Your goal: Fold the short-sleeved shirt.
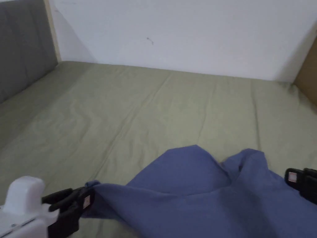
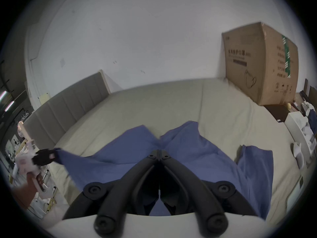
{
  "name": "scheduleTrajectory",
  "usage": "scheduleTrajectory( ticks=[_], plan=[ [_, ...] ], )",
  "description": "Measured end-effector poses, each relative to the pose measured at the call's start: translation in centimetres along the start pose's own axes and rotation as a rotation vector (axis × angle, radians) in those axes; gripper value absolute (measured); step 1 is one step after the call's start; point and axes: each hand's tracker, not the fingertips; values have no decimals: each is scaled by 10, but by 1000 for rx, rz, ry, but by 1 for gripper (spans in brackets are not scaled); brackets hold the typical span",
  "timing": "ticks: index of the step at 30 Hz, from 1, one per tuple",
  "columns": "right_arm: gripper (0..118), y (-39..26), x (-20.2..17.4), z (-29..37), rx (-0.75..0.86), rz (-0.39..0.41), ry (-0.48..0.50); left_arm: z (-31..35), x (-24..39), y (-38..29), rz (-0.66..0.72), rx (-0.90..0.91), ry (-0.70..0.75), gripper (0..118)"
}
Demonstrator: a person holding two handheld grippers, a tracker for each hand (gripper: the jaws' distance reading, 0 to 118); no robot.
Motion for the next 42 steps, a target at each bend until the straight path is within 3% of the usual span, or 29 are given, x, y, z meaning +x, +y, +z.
scheduleTrajectory(
  ticks=[2, 3, 4, 5, 6, 7, 8, 12, 15, 18, 19, 21, 23, 25, 27, 30, 33, 36, 42],
  plan=[
    [0, 21, 26, -40, -85, -29, -41, -2, 2, 0, -6, 0, -5, 1],
    [16, 31, 38, -62, -120, -41, -59, -4, 3, 0, -10, 1, -2, 1],
    [46, 40, 50, -83, -185, -54, -67, -5, 4, 0, -16, 1, 2, 1],
    [91, 46, 59, -100, -230, -67, -81, -6, 4, 0, -21, 3, 6, 1],
    [118, 49, 73, -123, -279, -77, -118, -6, 4, 0, -23, 5, 7, 1],
    [112, 50, 83, -144, -328, -83, -155, -5, 2, -3, -23, 1, 6, 1],
    [109, 51, 90, -157, -279, -94, -144, -6, 1, -3, -21, -8, 9, 1],
    [107, 50, 109, -208, -465, -29, -235, -7, -3, -5, 3, -13, 24, 1],
    [104, 50, 103, -228, -530, 77, -193, -12, -1, -4, 15, -25, 42, 1],
    [92, 38, 90, -246, -725, 163, -214, -18, -2, -6, 33, -47, 49, 1],
    [92, 39, 86, -244, -669, 189, -236, -19, 0, -7, 35, -54, 56, 1],
    [87, 46, 85, -245, -686, 161, -235, -19, -1, -8, 37, -62, 68, 1],
    [61, 49, 81, -231, -673, 130, -226, -19, 0, -9, 46, -74, 79, 1],
    [0, 46, 73, -221, -655, 156, -204, -17, 0, -10, 62, -77, 84, 1],
    [0, 46, 66, -200, -593, 177, -212, -12, 2, -8, 78, -82, 89, 1],
    [0, 61, 68, -152, -473, 46, -198, -1, 8, 1, 92, -81, 90, 1],
    [0, 79, 68, -78, -294, 10, -266, 14, 15, 17, 98, -65, 84, 1],
    [0, 110, 67, 1, -187, -44, -248, 28, 27, 42, 84, -41, 69, 1],
    [0, 161, 54, 140, 31, -43, -266, 49, 65, 131, -30, -16, 48, 1]
  ],
)
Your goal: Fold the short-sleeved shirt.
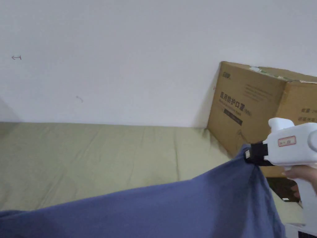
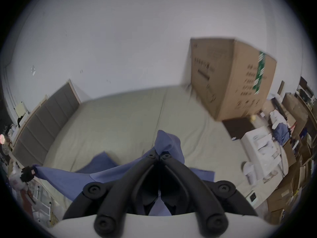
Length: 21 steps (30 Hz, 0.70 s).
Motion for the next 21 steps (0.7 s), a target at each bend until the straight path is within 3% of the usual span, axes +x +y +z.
scheduleTrajectory(
  ticks=[10, 21],
  plan=[
    [0, 97, 8, 140, 275, -16, 18, 26, 43, 163, -57, 39, 7, 1],
    [0, 207, -28, 110, 382, 1, -9, 4, 36, 263, -89, 86, 85, 1]
  ],
)
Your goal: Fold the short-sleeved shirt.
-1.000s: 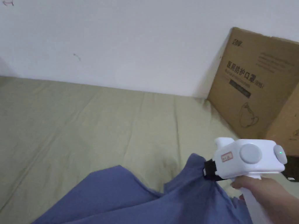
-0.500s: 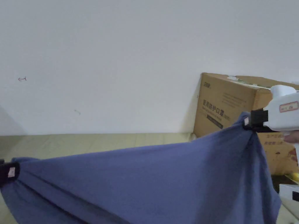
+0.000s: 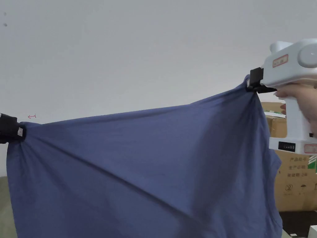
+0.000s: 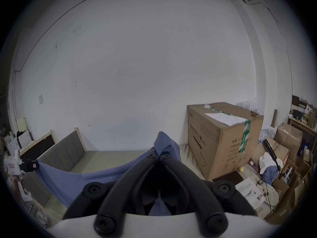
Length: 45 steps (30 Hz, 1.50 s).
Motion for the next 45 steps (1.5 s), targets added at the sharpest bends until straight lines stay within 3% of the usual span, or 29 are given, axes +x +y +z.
scheduleTrajectory(
  ticks=[6, 10, 15, 23, 29, 32, 36, 40, 42, 45],
  plan=[
    [0, 38, -25, -67, 42, 1, -21, -40, -15, 35, 20, 34, 43, 1],
    [0, 60, -46, -116, 97, 82, -57, -78, -21, 59, 19, 73, 79, 1],
    [0, 75, -63, -169, 138, 97, -68, -131, -30, 86, 3, 94, 127, 1],
    [0, 40, -77, -211, 289, 132, -113, -197, -41, 90, 31, 208, 192, 1],
    [0, -71, -65, -229, 242, 73, -102, -242, -46, 5, 31, 180, 206, 1],
    [0, -176, -54, -230, 93, 51, -70, -258, -45, -79, 73, 65, 144, 1],
    [0, -344, -30, -216, -261, 73, -48, -267, -42, -214, 99, -186, 81, 1],
    [0, -478, -2, -153, -516, 76, -45, -231, -50, -335, 104, -356, 46, 1],
    [0, -510, 12, -111, -550, 34, -30, -203, -52, -374, 55, -413, 28, 1],
    [0, -533, 31, -42, -562, 33, -23, -150, -50, -412, 9, -431, -7, 1]
  ],
)
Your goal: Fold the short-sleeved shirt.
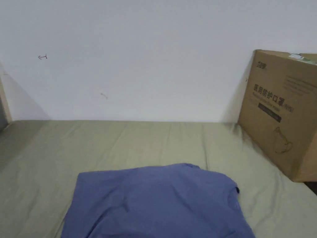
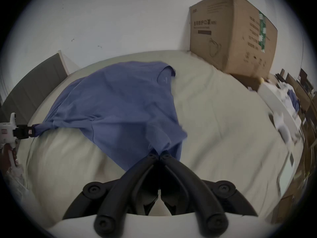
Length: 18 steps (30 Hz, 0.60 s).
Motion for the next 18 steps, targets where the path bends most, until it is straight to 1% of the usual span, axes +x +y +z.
scheduleTrajectory(
  ticks=[1, 6, 9, 10, 13, 14, 15, 17, 18],
  plan=[
    [0, -14, 6, 15, -28, -5, 11, 13, -1, -15, 15, 0, -20, 1],
    [0, -61, 27, 83, -28, 5, -17, 61, -6, -69, 45, -6, -42, 1],
    [0, -73, 44, 106, -63, -26, -12, 82, -5, -92, 19, -22, -41, 1],
    [0, -76, 47, 109, -112, -29, 1, 89, -4, -99, 15, -22, -47, 1],
    [0, -81, 54, 112, -219, 37, -43, 98, 7, -113, -31, -50, -69, 1],
    [0, -84, 55, 108, -238, 42, -37, 100, 9, -117, -53, -56, -71, 1],
    [0, -85, 56, 103, -271, 32, -17, 100, 11, -121, -69, -57, -63, 1],
    [0, -86, 57, 94, -287, 15, -16, 101, 9, -121, -64, -54, -62, 1],
    [2, -87, 56, 90, -288, 6, -17, 101, 6, -120, -55, -53, -66, 9]
  ],
)
